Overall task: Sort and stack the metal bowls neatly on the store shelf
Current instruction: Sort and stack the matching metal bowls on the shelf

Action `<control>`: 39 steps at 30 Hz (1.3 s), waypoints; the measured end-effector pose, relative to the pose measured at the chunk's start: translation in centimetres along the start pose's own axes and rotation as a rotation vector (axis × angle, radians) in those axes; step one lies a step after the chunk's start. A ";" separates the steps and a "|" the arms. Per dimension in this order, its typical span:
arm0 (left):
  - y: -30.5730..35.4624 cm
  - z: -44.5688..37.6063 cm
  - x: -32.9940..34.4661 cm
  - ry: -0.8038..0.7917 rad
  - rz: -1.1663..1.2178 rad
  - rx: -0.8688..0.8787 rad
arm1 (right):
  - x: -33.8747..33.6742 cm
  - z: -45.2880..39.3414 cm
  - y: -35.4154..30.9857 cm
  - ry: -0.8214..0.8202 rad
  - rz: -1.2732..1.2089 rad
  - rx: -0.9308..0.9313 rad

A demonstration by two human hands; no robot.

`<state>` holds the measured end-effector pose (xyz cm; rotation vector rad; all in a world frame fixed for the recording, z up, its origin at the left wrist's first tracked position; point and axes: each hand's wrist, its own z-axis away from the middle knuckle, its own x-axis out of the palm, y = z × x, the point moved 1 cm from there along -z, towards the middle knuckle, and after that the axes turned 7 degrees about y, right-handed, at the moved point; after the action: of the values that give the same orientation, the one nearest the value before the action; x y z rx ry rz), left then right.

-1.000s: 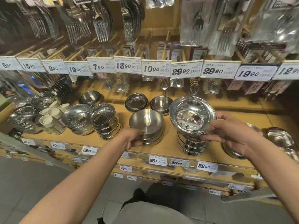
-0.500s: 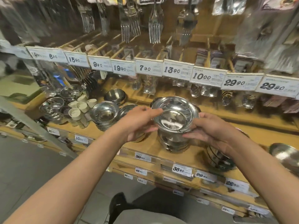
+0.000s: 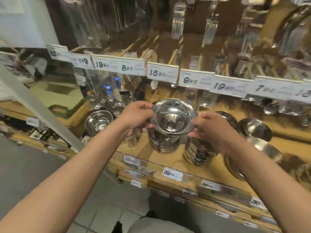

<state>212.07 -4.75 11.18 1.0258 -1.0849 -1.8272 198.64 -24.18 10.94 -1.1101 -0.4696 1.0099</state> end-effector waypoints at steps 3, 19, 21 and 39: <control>-1.2 -2.6 -1.3 0.025 -0.100 0.034 | 3.5 -1.2 0.8 0.109 -0.054 0.038; -7.0 -8.7 0.8 0.080 -0.369 0.067 | 9.2 -5.0 3.8 0.352 0.828 0.011; -7.1 -9.1 1.0 0.070 -0.401 0.090 | 9.4 -5.2 3.9 0.345 0.871 -0.010; -9.2 -10.4 2.2 0.072 -0.581 0.225 | 9.7 -5.7 5.0 0.278 1.061 -0.075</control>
<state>218.64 -6.67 -1.06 1.6610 -1.0327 -2.1196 205.63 -18.45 2.62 -1.5750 0.3798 1.7083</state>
